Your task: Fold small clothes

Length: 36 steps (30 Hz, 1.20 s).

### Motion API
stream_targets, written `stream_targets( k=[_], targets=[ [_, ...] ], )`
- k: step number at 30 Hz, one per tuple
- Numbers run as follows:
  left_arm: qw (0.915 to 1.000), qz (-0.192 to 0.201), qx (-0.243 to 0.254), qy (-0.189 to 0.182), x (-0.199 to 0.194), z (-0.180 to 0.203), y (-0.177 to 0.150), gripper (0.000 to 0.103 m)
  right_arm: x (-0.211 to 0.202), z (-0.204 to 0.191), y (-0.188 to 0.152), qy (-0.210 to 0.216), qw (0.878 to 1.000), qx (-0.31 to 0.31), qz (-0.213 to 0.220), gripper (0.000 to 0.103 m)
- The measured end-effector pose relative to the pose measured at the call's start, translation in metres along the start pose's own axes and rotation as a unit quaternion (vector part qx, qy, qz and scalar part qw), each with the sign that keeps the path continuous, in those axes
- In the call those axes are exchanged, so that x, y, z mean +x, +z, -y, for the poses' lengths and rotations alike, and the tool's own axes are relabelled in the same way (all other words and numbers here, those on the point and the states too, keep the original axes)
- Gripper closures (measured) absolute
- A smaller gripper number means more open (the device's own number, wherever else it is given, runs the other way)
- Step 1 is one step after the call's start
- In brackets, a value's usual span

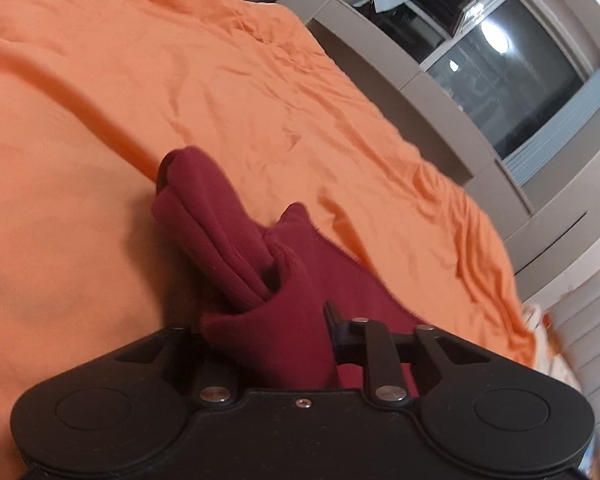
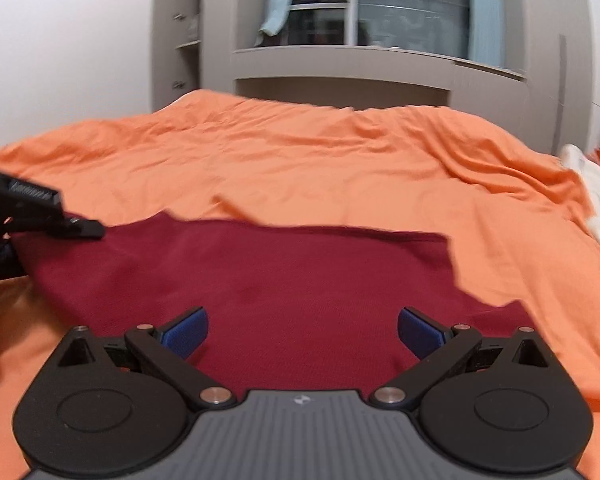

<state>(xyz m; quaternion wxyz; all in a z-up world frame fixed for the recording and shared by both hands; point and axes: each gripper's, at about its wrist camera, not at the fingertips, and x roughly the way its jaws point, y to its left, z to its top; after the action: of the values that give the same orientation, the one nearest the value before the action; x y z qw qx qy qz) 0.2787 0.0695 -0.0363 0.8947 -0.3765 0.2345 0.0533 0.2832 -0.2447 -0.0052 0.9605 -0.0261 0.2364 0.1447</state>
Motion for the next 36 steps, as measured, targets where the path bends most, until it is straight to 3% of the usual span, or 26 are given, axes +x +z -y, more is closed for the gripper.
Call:
stream_targets(
  k=[5,8,13,18,22,26,28,32,36],
  targets=[
    [0.9956,0.006,0.088,-0.031,0.001,0.038,0.008,0.086,-0.014,0.048,0.019,-0.049,0.998,0.037,0.024,0.000],
    [0.9831,0.001,0.177,-0.045,0.004,0.078,0.007,0.087,-0.026,0.082,0.027,-0.073,0.994,0.073,0.045,0.000],
    [0.9506,-0.022,0.300,-0.077,0.009,0.150,-0.015,0.088,-0.046,0.139,0.031,-0.101,0.982,0.143,0.071,0.000],
    [0.9145,-0.061,0.382,-0.120,0.015,0.209,-0.066,0.088,-0.057,0.186,0.026,-0.126,0.971,0.189,0.076,0.000],
    [0.8903,-0.112,0.415,-0.149,0.023,0.228,-0.112,0.088,-0.058,0.213,0.018,-0.134,0.965,0.215,0.063,0.000],
    [0.8665,-0.146,0.455,-0.145,0.032,0.226,-0.151,0.085,-0.053,0.223,0.011,-0.118,0.964,0.235,0.049,0.000],
    [0.8578,-0.152,0.469,-0.144,0.033,0.224,-0.160,0.077,-0.051,0.225,0.009,-0.104,0.964,0.242,0.044,0.000],
    [0.8503,-0.165,0.474,-0.159,0.027,0.218,-0.161,0.062,-0.043,0.219,0.005,-0.073,0.964,0.254,0.029,0.000],
    [0.8404,-0.182,0.475,-0.186,0.021,0.215,-0.157,0.034,-0.032,0.217,0.002,-0.057,0.964,0.261,0.009,0.000]
  ],
)
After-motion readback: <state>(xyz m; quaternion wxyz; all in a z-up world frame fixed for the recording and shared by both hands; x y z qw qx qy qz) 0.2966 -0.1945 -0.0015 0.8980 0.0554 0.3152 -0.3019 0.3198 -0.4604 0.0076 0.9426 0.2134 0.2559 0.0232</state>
